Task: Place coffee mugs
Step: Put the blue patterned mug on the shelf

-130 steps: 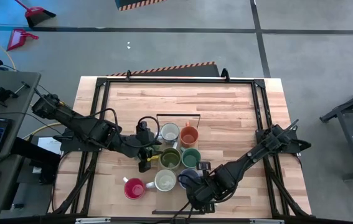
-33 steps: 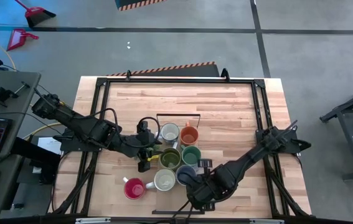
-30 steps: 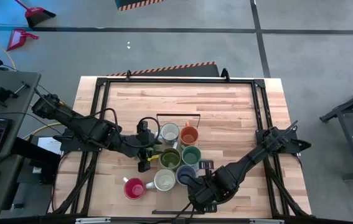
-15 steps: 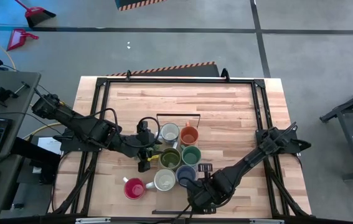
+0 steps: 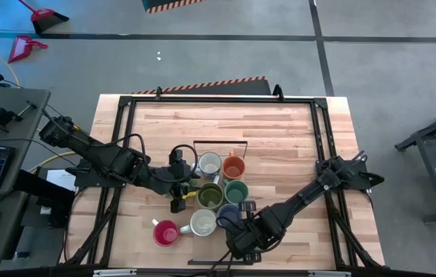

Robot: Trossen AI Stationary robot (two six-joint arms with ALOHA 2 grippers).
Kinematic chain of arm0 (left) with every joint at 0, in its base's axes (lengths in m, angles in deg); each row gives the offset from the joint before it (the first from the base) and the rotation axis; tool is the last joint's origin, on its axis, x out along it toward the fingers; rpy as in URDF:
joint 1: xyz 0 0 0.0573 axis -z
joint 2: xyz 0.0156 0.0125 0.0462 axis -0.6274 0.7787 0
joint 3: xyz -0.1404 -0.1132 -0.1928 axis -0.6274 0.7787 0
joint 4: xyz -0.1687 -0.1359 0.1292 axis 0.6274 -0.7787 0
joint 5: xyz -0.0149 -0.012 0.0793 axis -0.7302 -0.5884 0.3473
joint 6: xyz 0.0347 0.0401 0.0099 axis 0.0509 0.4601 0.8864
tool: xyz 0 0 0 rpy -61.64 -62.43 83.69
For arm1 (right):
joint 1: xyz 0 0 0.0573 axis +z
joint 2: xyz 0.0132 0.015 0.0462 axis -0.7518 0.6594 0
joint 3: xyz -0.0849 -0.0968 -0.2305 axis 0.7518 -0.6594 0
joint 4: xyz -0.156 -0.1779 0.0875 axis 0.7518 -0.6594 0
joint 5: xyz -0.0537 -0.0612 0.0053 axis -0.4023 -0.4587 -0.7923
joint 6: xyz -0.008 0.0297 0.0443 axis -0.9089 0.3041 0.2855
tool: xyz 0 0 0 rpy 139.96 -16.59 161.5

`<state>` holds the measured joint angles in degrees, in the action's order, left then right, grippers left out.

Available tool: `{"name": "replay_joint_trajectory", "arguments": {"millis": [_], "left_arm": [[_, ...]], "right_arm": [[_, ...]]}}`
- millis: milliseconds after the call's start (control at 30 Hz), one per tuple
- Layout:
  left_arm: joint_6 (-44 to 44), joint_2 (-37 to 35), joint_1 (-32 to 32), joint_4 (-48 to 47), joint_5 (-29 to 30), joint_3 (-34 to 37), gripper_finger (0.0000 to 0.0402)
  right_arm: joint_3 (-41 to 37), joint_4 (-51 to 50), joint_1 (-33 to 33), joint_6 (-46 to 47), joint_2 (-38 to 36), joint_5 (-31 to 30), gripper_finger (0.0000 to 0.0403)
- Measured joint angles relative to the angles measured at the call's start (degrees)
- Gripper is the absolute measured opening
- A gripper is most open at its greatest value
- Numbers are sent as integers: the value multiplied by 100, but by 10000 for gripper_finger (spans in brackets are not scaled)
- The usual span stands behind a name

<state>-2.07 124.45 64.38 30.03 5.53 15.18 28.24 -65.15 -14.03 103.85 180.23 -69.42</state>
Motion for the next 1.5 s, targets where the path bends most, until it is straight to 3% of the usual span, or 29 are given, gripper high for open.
{"name": "replay_joint_trajectory", "arguments": {"millis": [567,833,1200,1500], "left_arm": [[421,-6,36,-78,-71,0,154],[79,-893,283,-653,-38,227,154],[-116,-1949,713,951,410,1865,154],[-119,-1958,717,1386,433,2107,154]], "right_arm": [[5,187,-59,-247,335,201,0],[5,277,-59,-301,338,159,0],[7,542,-137,-556,338,164,0],[7,531,-137,-500,357,285,0]]}}
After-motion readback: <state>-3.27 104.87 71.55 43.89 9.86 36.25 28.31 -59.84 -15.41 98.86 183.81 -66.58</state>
